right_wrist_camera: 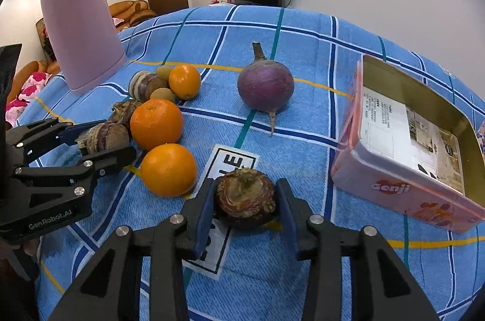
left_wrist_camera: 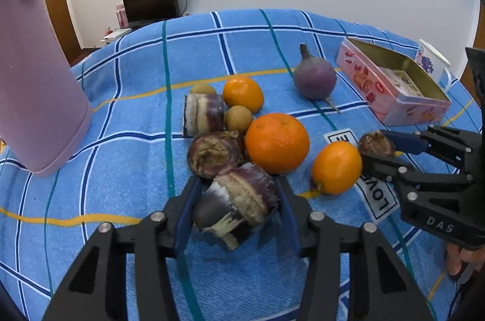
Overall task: Organize fruits
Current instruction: 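Grasp the brown taro with the right gripper while the left gripper grasps the striped taro, then carry both taros into the pink tin box and open both grippers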
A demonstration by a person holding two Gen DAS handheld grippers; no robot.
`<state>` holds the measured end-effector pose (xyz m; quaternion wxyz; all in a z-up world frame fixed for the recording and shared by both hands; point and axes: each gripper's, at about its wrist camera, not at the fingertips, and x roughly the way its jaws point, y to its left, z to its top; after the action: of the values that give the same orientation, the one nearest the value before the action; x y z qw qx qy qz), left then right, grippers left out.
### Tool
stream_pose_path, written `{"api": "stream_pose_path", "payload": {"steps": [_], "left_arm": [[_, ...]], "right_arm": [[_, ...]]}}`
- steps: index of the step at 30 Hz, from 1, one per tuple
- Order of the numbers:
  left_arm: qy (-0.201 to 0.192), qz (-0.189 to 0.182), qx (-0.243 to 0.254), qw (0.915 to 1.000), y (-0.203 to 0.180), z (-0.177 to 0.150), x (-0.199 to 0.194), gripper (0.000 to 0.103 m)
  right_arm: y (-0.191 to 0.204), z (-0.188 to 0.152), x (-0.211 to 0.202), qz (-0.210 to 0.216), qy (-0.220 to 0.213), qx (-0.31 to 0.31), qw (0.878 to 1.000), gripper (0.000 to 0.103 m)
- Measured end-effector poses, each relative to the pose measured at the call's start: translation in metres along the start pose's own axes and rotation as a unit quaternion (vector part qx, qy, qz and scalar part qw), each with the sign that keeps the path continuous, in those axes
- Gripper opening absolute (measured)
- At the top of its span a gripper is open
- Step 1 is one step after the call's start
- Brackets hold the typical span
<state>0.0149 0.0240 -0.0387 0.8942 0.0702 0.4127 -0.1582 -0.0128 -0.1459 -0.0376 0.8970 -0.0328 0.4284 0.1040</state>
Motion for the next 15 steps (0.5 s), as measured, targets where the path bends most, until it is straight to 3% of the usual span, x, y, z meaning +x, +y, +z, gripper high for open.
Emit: {"api": "stream_pose_path", "payload": {"steps": [3,11,15], "left_arm": [[-0.021,-0.012,-0.014,0.9996,0.005,0.003,-0.005,0.052],[-0.141,-0.019,-0.041,0.989,-0.003,0.01,-0.038,0.052],[-0.168,-0.029,-0.034,0.9849,-0.019,0.017,-0.046,0.052]], "right_arm": [[-0.001,0.0,-0.011,0.001,-0.024,0.001,1.0,0.042],[-0.01,0.006,-0.049,-0.019,-0.109,0.01,0.994,0.042],[-0.021,0.008,-0.062,-0.039,-0.134,0.015,0.99,0.042]]}}
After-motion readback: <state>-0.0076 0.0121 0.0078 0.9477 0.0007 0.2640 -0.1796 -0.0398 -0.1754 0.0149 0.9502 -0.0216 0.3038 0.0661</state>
